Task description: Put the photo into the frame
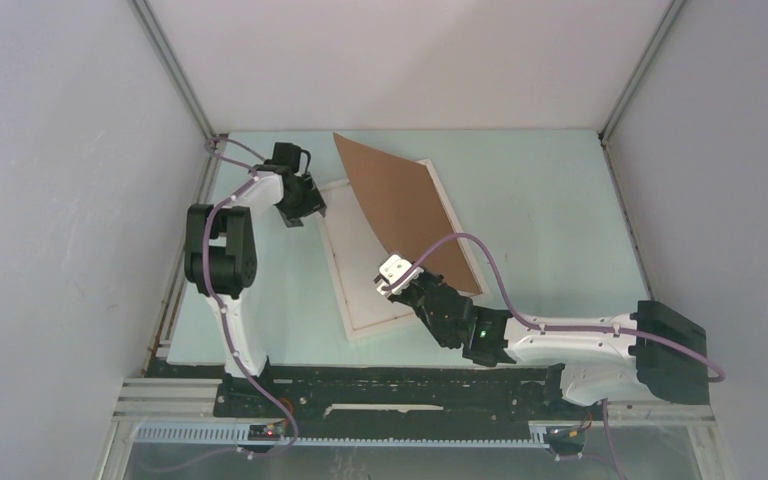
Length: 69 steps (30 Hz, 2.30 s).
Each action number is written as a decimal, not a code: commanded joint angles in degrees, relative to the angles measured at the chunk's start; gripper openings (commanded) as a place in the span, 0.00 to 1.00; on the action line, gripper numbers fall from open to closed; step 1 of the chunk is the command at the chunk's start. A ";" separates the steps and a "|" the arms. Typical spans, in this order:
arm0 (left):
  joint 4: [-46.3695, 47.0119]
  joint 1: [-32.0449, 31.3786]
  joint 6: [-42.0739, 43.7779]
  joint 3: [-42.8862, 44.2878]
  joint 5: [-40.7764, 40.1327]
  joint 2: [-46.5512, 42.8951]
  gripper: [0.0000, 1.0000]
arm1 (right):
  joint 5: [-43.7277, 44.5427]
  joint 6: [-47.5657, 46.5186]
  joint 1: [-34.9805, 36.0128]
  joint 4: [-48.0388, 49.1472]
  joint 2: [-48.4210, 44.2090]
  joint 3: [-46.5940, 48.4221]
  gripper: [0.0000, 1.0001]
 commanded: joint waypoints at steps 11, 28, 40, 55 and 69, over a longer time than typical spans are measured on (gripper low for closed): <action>2.51 -2.00 -0.36 -0.80 -5.11 -1.78 0.59 | -3.67 11.08 -0.11 -3.04 0.73 -1.06 0.00; 0.66 -3.08 -0.19 1.94 -6.12 1.68 0.43 | -3.52 11.15 -0.19 -3.59 0.51 -1.11 0.00; 4.47 -2.77 -1.93 -0.99 -5.46 -1.63 0.00 | -3.26 11.16 -0.27 -3.15 0.97 -1.06 0.00; 8.47 -2.89 -4.57 -18.92 -2.24 -18.77 0.90 | -3.33 11.52 -0.21 -3.04 1.15 -1.38 0.00; 7.92 -7.78 -7.11 -24.84 -1.95 -18.69 0.70 | -3.15 11.78 -0.25 -4.08 -0.04 -1.50 0.00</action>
